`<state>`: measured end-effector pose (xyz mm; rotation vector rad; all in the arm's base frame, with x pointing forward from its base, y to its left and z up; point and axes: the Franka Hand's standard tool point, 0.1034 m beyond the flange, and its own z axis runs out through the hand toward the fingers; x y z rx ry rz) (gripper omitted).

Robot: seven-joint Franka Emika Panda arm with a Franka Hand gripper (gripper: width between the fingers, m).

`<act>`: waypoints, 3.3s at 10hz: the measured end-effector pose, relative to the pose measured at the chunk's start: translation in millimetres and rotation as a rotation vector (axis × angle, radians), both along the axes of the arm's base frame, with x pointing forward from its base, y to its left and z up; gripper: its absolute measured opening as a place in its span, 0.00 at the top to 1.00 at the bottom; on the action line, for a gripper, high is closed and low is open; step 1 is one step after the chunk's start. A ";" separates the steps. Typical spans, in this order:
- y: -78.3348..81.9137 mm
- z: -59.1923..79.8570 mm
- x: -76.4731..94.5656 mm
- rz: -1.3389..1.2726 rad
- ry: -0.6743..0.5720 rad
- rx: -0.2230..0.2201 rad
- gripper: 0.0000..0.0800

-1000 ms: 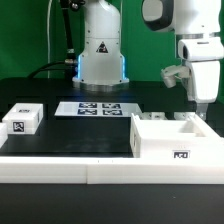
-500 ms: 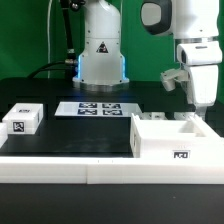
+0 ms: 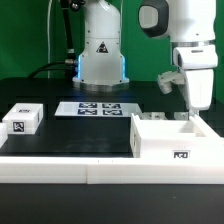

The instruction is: Assemble cabinet

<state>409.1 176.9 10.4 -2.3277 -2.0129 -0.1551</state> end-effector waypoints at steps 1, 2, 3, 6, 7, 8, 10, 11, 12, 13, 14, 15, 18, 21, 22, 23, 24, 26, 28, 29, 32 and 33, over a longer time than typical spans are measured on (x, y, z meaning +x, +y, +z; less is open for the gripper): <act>0.3 0.5 0.4 0.000 -0.002 0.001 0.86; 0.2 0.5 0.4 0.000 -0.002 0.001 0.91; 0.2 0.5 0.4 0.000 -0.002 0.001 0.91; -0.3 1.4 0.7 -0.001 -0.002 0.000 0.91; -3.2 8.1 3.4 -0.002 -0.006 -0.007 0.91; -6.8 18.4 7.6 -0.002 -0.012 -0.017 0.91; -18.1 35.8 15.8 -0.001 -0.017 -0.038 0.91; -27.0 42.7 21.0 0.004 -0.022 -0.047 0.91; -37.3 45.9 26.0 0.007 -0.026 -0.051 0.91; -44.6 46.2 29.0 -0.004 -0.027 -0.052 0.91; -42.5 45.0 27.4 -0.012 -0.023 -0.050 0.91; -42.3 44.4 27.0 -0.011 -0.022 -0.050 0.91; -47.0 42.3 33.3 0.002 -0.024 -0.049 0.91; -55.1 44.5 41.1 -0.003 -0.020 -0.055 0.91; -55.8 45.0 42.1 -0.007 -0.021 -0.055 0.91; -55.8 44.7 41.5 -0.007 -0.020 -0.055 0.91; -55.9 44.6 41.5 -0.007 -0.020 -0.055 0.91; -55.7 46.0 44.1 -0.007 -0.024 -0.054 0.91; -55.7 47.9 48.2 -0.007 -0.020 -0.058 0.91; -55.3 49.5 52.7 -0.008 -0.019 -0.060 0.91; -56.3 47.6 52.5 -0.011 -0.010 -0.062 0.91; -56.3 47.3 52.2 -0.011 -0.009 -0.062 0.91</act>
Offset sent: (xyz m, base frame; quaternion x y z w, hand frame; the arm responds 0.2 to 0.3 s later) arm 0.0000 0.0000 0.0000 0.0000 0.0000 0.0000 1.0000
